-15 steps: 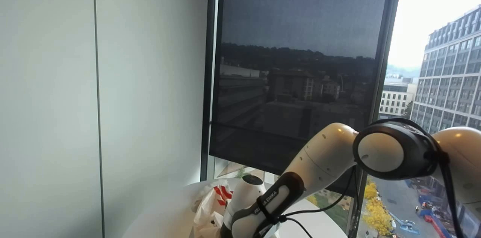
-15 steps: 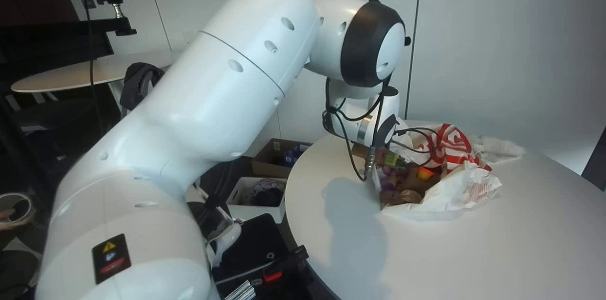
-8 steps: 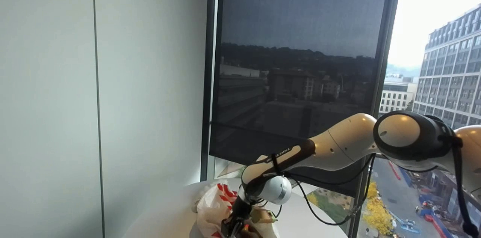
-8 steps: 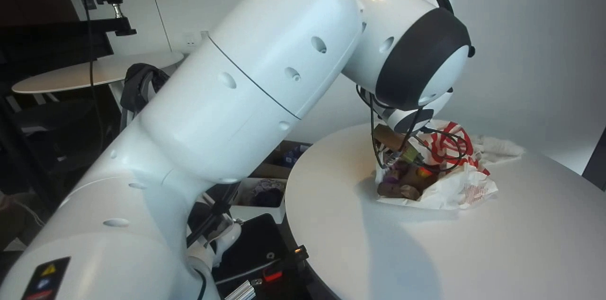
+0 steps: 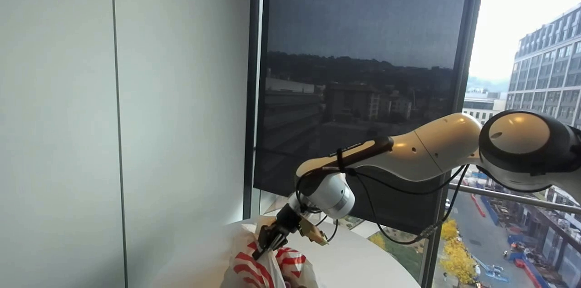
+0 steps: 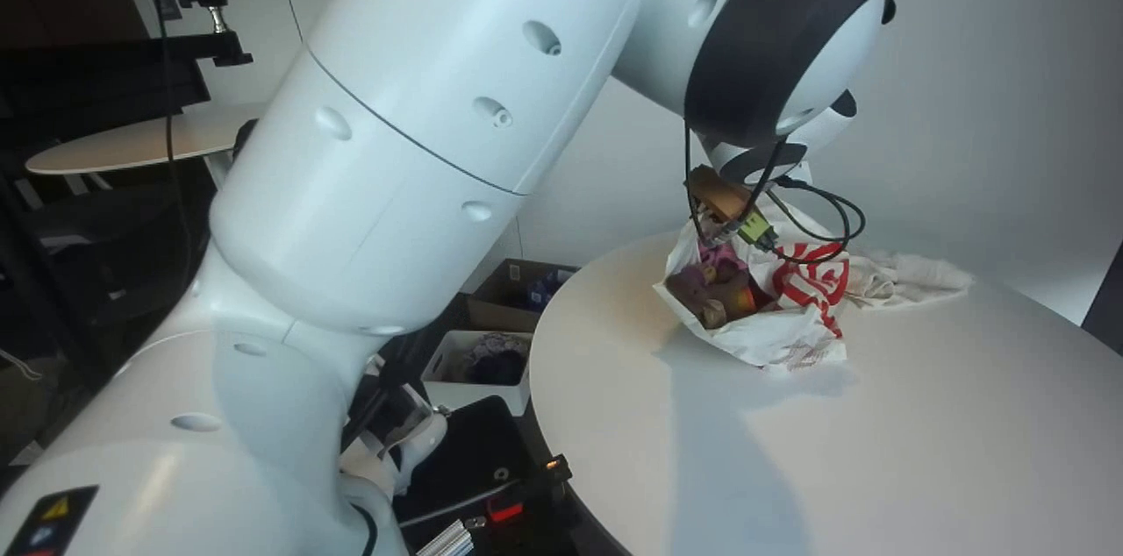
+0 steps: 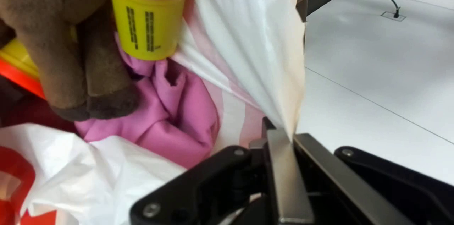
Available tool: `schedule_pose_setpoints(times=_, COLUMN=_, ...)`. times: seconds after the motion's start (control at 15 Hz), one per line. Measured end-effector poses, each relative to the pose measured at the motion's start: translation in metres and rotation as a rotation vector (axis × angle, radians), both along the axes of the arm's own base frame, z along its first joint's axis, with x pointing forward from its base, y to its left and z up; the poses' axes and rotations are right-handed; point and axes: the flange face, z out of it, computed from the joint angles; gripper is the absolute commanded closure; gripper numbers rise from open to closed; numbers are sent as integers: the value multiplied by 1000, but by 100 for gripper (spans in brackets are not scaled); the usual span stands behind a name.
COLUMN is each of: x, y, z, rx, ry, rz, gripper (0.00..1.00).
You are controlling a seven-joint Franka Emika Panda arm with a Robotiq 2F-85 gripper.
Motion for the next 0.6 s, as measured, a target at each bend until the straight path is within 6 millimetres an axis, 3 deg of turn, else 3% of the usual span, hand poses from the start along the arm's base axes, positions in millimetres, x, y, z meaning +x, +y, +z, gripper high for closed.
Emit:
schedule_pose_setpoints(times=0.13, x=-7, y=6, z=29, rx=-10, ry=-72, rz=-10, gripper=100)
schedule_pose_setpoints(times=0.27, x=-15, y=4, z=38, rx=-51, ry=-93, rz=-12, gripper=100)
schedule_pose_setpoints(times=0.4, x=-18, y=-4, z=24, rx=-99, ry=-70, rz=-22, gripper=100)
schedule_pose_setpoints(times=0.6, x=-24, y=-17, z=-14, rx=-159, ry=-9, rz=-24, gripper=100)
